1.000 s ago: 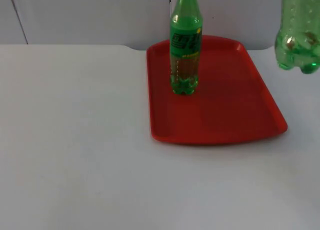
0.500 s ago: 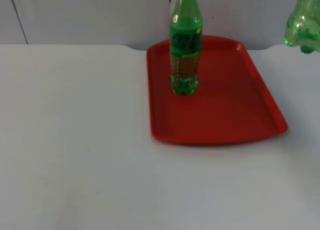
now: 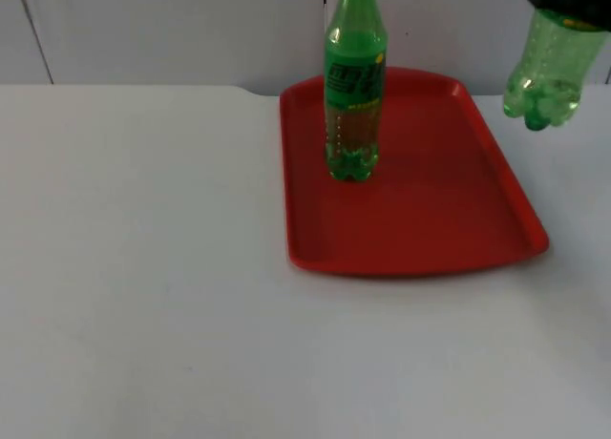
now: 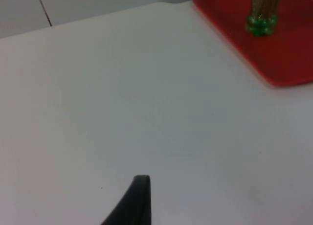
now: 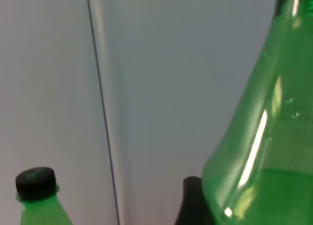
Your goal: Place the bottle upright on the tray.
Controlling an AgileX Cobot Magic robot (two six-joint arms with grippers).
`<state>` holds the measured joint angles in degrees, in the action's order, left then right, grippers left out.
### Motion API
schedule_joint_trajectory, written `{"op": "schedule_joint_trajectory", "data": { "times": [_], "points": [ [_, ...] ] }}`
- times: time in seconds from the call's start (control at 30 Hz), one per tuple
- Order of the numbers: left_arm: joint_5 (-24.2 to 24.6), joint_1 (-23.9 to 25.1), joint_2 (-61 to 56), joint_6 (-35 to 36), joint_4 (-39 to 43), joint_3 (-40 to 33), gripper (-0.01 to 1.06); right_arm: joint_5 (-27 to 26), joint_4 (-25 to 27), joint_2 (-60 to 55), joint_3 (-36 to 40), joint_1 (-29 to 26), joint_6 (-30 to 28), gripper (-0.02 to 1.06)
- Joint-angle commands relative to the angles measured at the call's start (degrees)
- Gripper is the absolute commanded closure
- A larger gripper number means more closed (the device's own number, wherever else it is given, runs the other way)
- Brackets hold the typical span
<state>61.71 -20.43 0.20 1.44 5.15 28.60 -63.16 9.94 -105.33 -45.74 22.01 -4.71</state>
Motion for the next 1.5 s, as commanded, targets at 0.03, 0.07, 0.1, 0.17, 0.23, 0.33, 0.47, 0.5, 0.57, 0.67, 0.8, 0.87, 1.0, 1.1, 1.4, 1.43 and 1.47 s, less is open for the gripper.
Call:
{"op": "schedule_joint_trajectory", "data": {
  "times": [0.03, 0.07, 0.1, 0.17, 0.23, 0.33, 0.47, 0.5, 0.57, 0.67, 0.8, 0.87, 1.0, 1.1, 1.4, 1.43, 1.47],
  "points": [
    [-0.25, -0.44, -0.2, -0.08, 0.23, -0.27, 0.0, -4.22, -2.32, -4.08, -3.64, -0.19, -0.47, 1.05],
    [-0.25, -0.44, -0.2, -0.08, 0.23, -0.27, 0.0, -5.61, -2.32, -5.71, -5.2, -0.19, -0.47, 1.05],
    [-0.25, -0.44, -0.2, -0.08, 0.23, -0.27, 0.0, -5.61, -2.32, -5.71, -5.2, -0.19, -0.47, 1.05],
    [-0.25, -0.44, -0.2, -0.08, 0.23, -0.27, 0.0, -6.81, -2.32, -10.17, -8.69, -0.19, -0.47, 1.05],
    [-0.25, -0.44, -0.2, -0.08, 0.23, -0.27, 0.0, -6.81, -2.32, -11.59, -10.19, -0.19, -0.47, 1.05],
    [-0.25, -0.44, -0.2, -0.08, 0.23, -0.27, 0.0, -6.81, -2.32, -17.35, -15.29, -0.19, -0.59, 1.05],
    [-0.25, -0.44, -0.2, -0.08, 0.23, -0.27, 0.0, -6.81, -2.32, -21.31, -19.15, -0.19, -0.59, 1.05],
    [-0.25, -0.44, -0.2, -0.08, 0.23, -0.27, 0.0, -6.81, -2.32, -22.3, -20.23, -0.19, -0.59, 1.05],
    [-0.25, -0.44, -0.2, -0.08, 0.23, -0.27, 0.0, -6.81, -2.32, -23.43, -21.0, -0.19, -0.59, 1.05],
    [-0.25, -0.44, -0.2, -0.08, 0.23, -0.27, 0.0, -6.81, -2.32, -25.79, -22.74, -0.19, -0.3, 1.05],
    [-0.25, -0.44, -0.2, -0.08, 0.23, -0.27, 0.0, -6.81, -2.32, -26.67, -22.73, -0.19, -0.4, 1.05],
    [-0.25, -0.44, -0.2, -0.08, 0.23, -0.27, 0.0, -6.81, -2.32, -27.03, -22.73, -0.19, -0.8, 1.05],
    [-0.22, -0.44, -0.2, -0.08, 0.37, -0.27, 0.0, -6.81, -2.11, -28.37, -22.73, -0.19, -0.83, 1.05],
    [-0.22, -0.44, -0.2, -0.08, 0.37, -0.27, 0.0, -6.81, -2.11, -29.45, -22.73, -0.19, -0.42, 1.05],
    [-0.22, -0.44, -0.2, -0.08, 0.37, -0.27, 0.0, -6.81, -1.89, -30.58, -22.73, -0.19, 0.6, 1.05],
    [-0.22, -0.44, -0.2, -0.08, 0.37, -0.27, 0.0, -6.81, -1.89, -30.58, -22.73, -0.19, 0.14, 1.05],
    [-0.22, -0.44, -0.2, -0.08, 0.37, -0.27, 0.0, -6.81, -1.89, -30.58, -22.73, -0.19, 0.14, 1.05]
  ]
}}
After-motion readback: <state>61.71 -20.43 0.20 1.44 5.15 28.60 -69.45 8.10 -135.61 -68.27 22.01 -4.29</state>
